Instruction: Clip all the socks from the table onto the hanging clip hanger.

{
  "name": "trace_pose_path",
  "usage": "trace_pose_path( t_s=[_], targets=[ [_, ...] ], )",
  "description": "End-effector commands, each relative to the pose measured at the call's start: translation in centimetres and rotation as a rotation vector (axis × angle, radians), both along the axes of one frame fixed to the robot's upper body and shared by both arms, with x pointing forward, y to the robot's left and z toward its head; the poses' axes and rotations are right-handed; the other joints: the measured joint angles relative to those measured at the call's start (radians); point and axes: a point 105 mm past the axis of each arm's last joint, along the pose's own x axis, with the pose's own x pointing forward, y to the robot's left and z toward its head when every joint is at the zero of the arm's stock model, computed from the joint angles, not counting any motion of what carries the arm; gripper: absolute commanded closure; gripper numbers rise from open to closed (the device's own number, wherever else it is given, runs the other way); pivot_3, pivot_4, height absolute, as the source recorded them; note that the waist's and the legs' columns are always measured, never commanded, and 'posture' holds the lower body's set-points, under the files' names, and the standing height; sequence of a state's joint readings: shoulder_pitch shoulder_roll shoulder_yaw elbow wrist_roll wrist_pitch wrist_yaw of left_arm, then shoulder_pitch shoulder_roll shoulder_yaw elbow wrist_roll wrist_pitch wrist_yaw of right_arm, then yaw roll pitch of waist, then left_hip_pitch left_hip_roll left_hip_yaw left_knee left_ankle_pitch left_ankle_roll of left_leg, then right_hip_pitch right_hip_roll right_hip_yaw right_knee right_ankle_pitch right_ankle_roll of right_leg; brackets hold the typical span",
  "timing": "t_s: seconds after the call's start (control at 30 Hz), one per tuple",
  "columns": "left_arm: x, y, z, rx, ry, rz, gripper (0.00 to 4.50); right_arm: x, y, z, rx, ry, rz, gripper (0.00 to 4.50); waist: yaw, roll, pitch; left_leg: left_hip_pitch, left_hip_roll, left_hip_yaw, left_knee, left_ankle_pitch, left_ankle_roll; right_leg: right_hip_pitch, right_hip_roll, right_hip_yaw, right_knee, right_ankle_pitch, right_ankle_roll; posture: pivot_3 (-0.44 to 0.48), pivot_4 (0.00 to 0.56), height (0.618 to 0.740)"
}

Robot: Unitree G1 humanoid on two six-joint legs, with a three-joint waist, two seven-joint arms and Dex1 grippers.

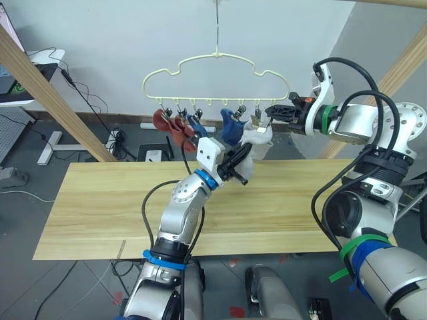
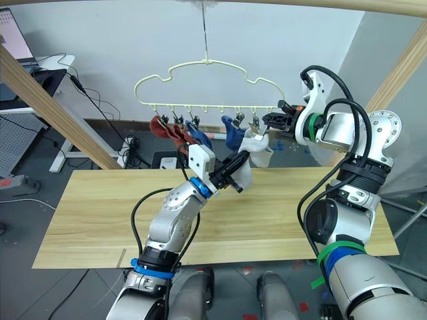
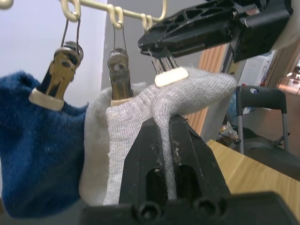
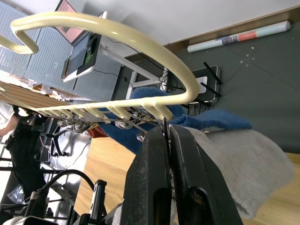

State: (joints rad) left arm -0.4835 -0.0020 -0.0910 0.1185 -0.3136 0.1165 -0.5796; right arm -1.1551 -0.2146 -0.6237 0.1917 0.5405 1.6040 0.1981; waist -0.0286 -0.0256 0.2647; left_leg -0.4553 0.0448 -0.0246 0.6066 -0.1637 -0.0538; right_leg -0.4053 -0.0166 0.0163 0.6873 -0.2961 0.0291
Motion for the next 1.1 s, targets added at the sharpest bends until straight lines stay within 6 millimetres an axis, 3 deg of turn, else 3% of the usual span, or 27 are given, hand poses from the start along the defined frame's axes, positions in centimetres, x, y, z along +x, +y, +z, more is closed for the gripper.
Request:
trace_pose_path(
  t_s=[0.03, 0.13, 0.33, 0.47, 0.5, 0.53, 0.7, 0.8, 0.97, 1.0, 1.1],
  targets=[
    [-0.3, -0.2, 1.5, -0.025, -0.061, -0.006, 4.49, -0.3, -0.4, 0.0, -0.010, -0.011, -0.011, 4.50, 0.000, 0.000, 0.000, 0.000, 0.000, 0.000, 0.000, 0.000, 0.000, 0.000, 0.000, 0.000, 0.000, 0.000, 0.000, -0.037, 0.261, 0.740],
    [-0.4, -0.3, 1.6, -0.022, -0.067, -0.017, 4.50, -0.4, -0.4, 0.0, -0.008, -0.017, -0.005, 3.73, 0.000, 0.000, 0.000, 0.000, 0.000, 0.000, 0.000, 0.000, 0.000, 0.000, 0.000, 0.000, 0.000, 0.000, 0.000, -0.036, 0.253, 0.740],
    [-0.5, -0.8, 1.6, 0.004, -0.070, -0.046, 4.50, -0.5, -0.9, 0.5, 0.004, -0.035, -0.017, 1.56, -0.003, 0.000, 0.000, 0.000, 0.000, 0.000, 0.000, 0.000, 0.000, 0.000, 0.000, 0.000, 0.000, 0.000, 0.000, -0.035, 0.246, 0.740],
    [-0.8, -1.7, 0.7, 0.060, -0.043, -0.095, 4.50, -0.9, -2.3, 1.0, -0.002, -0.083, -0.048, 0.17, -0.003, 0.000, 0.000, 0.000, 0.000, 0.000, 0.000, 0.000, 0.000, 0.000, 0.000, 0.000, 0.000, 0.000, 0.000, -0.041, 0.245, 0.740],
    [-0.8, -1.9, 0.3, 0.082, -0.032, -0.099, 4.50, -1.2, -2.8, 1.1, -0.010, -0.099, -0.052, 0.08, -0.001, 0.000, 0.000, 0.000, 0.000, 0.000, 0.000, 0.000, 0.000, 0.000, 0.000, 0.000, 0.000, 0.000, 0.000, -0.046, 0.246, 0.740],
    [-0.8, -2.1, -0.2, 0.109, -0.021, -0.106, 3.95, -1.6, -3.2, 1.1, -0.021, -0.120, -0.057, 0.00, 0.000, 0.000, 0.000, 0.000, 0.000, 0.000, 0.000, 0.000, 0.000, 0.000, 0.000, 0.000, 0.000, 0.000, 0.000, -0.051, 0.246, 0.740],
    [-0.6, -2.0, -2.0, 0.191, 0.022, -0.105, 2.50, -3.4, -4.4, 0.1, -0.168, -0.207, -0.064, 0.00, -0.005, 0.000, 0.000, -0.001, 0.000, 0.000, 0.000, 0.000, 0.000, 0.000, 0.000, 0.000, -0.002, 0.000, 0.000, -0.065, 0.249, 0.740],
    [-0.4, -1.0, -3.0, 0.232, 0.055, -0.088, 1.56, -4.1, -5.0, -1.8, -0.324, -0.252, -0.070, 0.00, -0.010, 0.000, 0.000, -0.001, 0.001, 0.000, 0.000, 0.000, 0.000, -0.001, 0.001, 0.001, -0.002, 0.000, 0.000, -0.067, 0.252, 0.740],
    [0.6, 4.7, -5.0, 0.280, 0.202, 0.079, 0.02, -5.3, -5.6, -6.6, -0.570, -0.292, -0.034, 0.00, -0.026, 0.000, 0.000, 0.000, 0.001, 0.000, 0.000, 0.000, 0.000, 0.000, 0.002, 0.001, -0.002, -0.001, 0.002, -0.035, 0.254, 0.740],
    [0.7, 5.6, -5.3, 0.288, 0.230, 0.114, 0.02, -5.4, -5.6, -7.1, -0.584, -0.299, -0.029, 0.00, -0.030, 0.001, 0.000, 0.000, 0.002, 0.000, 0.000, 0.000, 0.000, -0.001, 0.002, 0.001, -0.002, -0.001, 0.002, -0.035, 0.254, 0.740],
    [0.0, 11.2, -7.1, 0.328, 0.366, 0.286, 0.02, -5.6, -6.3, -9.2, -0.640, -0.310, -0.050, 0.00, -0.031, 0.001, 0.000, 0.001, 0.002, 0.000, 0.000, 0.000, 0.000, 0.000, 0.002, 0.001, 0.000, -0.003, 0.005, -0.007, 0.255, 0.740]
  ],
)
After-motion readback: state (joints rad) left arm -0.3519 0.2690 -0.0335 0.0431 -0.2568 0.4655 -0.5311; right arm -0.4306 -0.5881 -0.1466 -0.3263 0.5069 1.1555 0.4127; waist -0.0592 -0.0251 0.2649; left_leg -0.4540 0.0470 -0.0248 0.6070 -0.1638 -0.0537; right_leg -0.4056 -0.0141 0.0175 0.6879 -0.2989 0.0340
